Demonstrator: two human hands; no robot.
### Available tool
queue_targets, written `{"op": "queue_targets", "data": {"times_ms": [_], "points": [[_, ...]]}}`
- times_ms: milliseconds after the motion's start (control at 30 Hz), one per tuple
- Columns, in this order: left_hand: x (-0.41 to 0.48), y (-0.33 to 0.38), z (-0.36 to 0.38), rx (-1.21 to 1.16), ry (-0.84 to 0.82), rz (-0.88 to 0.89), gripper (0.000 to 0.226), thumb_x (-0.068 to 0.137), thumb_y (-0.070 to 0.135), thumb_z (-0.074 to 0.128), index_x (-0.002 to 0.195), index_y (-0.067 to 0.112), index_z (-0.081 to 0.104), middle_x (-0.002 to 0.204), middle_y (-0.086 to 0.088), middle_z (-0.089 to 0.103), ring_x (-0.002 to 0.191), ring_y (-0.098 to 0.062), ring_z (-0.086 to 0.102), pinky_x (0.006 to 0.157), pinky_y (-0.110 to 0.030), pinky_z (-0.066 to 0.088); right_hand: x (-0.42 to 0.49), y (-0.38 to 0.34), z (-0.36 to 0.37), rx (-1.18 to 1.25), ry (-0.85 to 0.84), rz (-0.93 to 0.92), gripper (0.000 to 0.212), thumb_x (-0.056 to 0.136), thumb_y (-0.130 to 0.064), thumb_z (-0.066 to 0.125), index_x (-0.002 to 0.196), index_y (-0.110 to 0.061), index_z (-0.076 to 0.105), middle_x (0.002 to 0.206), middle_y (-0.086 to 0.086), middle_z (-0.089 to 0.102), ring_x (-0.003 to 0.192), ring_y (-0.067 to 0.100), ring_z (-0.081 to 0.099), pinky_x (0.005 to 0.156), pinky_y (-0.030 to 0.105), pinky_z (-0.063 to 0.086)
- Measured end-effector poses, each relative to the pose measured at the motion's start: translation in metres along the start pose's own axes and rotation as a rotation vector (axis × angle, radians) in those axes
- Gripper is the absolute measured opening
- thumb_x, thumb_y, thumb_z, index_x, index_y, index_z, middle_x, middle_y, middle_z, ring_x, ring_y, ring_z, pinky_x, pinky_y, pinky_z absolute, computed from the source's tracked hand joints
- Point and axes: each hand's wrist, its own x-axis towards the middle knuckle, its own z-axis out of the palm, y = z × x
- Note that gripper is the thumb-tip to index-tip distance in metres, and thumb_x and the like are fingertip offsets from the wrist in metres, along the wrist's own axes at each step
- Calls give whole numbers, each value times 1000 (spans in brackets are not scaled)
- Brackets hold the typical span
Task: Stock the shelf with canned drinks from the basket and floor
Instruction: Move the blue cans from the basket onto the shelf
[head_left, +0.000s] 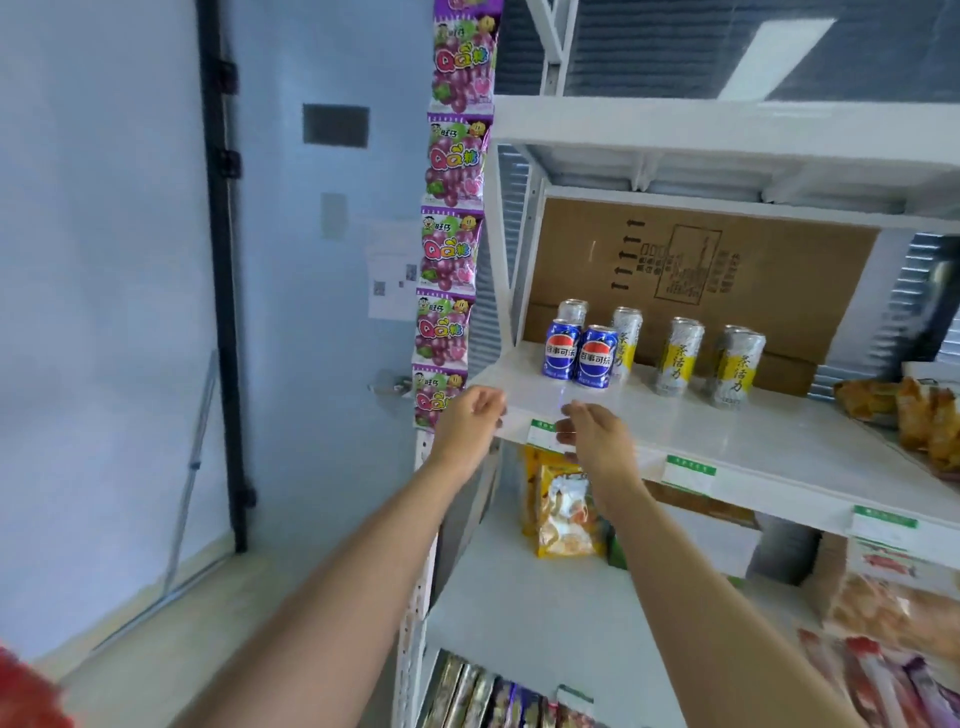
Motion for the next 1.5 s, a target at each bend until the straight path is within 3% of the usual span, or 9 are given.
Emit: {"op": "queue_targets", "data": {"times_ms": [100,267,667,867,933,1033,1200,1333,1500], "points": [[-44,-10,-34,24,101,-44,17,97,22,55,96,7,64,99,-12,71,90,-27,67,87,-40,54,-40,6,27,29,-99,-10,29,101,-31,46,95,-11,66,89,6,68,83,22,62,80,40,50],[-112,-20,-118,103,235,-132,15,99,21,54,93,11,64,90,-10,69,78,-21,63,86,-42,52,-108,7,95,116,-291,8,22,100,-24,47,85,-20,62,82,3,66,78,19,61,75,35,48],[-221,-44,-374,183,508,-304,25,100,29,50,85,16,66,85,-3,70,73,-15,64,67,-23,46,-259,-32,311,215,-722,59,23,100,-19,47,86,-15,65,80,5,68,74,19,61,72,32,48],[-283,-79,-489,252,627,-448,30,99,28,51,95,3,69,89,-10,71,79,-23,66,85,-37,53,-339,-31,423,223,-903,89,23,100,-21,49,88,-14,66,81,5,69,77,19,64,73,32,50],[-302,-95,-520,238,681,-500,28,96,29,55,86,8,70,87,-13,71,83,-31,68,90,-44,54,-360,-26,452,217,-947,117,23,100,-21,50,87,-13,66,80,5,68,75,18,64,74,33,51],[-324,-117,-554,281,705,-590,32,96,37,53,77,14,65,90,-15,72,90,-36,68,91,-45,53,-378,-15,491,167,-1004,117,23,99,-22,52,84,-12,67,75,5,68,75,20,63,75,36,50],[-337,-150,-591,295,705,-645,31,101,36,46,83,18,65,78,4,67,72,-14,62,83,-36,49,-385,7,550,55,-1089,101,26,100,-21,47,83,-13,66,82,8,69,75,20,63,74,34,49],[-338,-199,-624,310,756,-757,41,99,43,47,93,8,68,91,-10,72,87,-28,68,87,-40,52,-382,40,609,-10,-1175,168,23,101,-23,47,93,-10,65,88,9,71,83,23,68,79,37,55],[-325,-267,-660,323,799,-906,36,98,45,47,87,17,67,88,-1,73,86,-19,68,86,-37,54,-371,99,684,-127,-1253,282,25,100,-25,49,93,-11,68,89,8,73,87,27,69,80,41,55]]}}
